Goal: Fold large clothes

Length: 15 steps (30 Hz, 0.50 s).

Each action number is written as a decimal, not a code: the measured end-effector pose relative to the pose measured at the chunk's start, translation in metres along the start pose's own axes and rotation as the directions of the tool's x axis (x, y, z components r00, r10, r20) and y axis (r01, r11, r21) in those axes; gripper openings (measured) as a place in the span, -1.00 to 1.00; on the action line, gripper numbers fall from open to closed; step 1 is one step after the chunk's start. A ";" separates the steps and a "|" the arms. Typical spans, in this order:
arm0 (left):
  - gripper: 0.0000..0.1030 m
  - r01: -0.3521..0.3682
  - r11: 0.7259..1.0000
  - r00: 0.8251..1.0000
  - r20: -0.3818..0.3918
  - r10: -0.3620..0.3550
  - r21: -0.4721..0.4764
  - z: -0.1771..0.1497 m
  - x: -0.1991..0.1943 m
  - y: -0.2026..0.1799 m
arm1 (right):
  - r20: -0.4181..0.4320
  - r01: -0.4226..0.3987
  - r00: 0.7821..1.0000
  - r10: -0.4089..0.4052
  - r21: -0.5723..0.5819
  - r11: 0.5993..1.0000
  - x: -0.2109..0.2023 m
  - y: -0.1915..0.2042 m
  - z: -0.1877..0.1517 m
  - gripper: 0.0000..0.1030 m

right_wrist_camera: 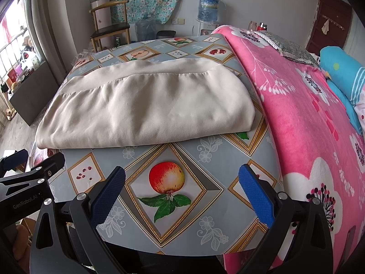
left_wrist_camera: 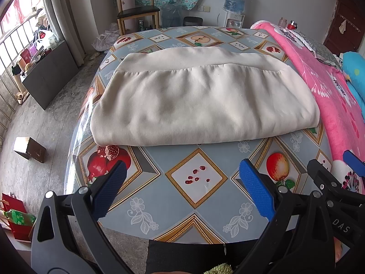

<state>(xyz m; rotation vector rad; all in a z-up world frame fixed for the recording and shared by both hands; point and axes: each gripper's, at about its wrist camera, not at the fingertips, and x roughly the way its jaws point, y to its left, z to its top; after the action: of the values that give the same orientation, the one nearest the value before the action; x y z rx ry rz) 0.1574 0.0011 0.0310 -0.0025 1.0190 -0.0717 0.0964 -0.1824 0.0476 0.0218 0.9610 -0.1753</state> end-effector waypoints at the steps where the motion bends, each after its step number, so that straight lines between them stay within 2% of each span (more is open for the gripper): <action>1: 0.85 0.000 1.000 1.000 0.000 0.000 -0.001 0.000 0.000 0.000 | 0.000 0.000 1.000 0.000 0.001 1.000 0.000 0.001 0.000 0.88; 15: 0.85 -0.002 1.000 1.000 0.001 0.002 0.000 0.001 0.000 0.000 | 0.001 0.003 1.000 -0.003 0.002 1.000 0.003 0.002 0.001 0.88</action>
<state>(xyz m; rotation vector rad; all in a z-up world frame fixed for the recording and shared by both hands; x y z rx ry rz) 0.1576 0.0012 0.0317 -0.0014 1.0178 -0.0701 0.0989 -0.1808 0.0457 0.0219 0.9601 -0.1795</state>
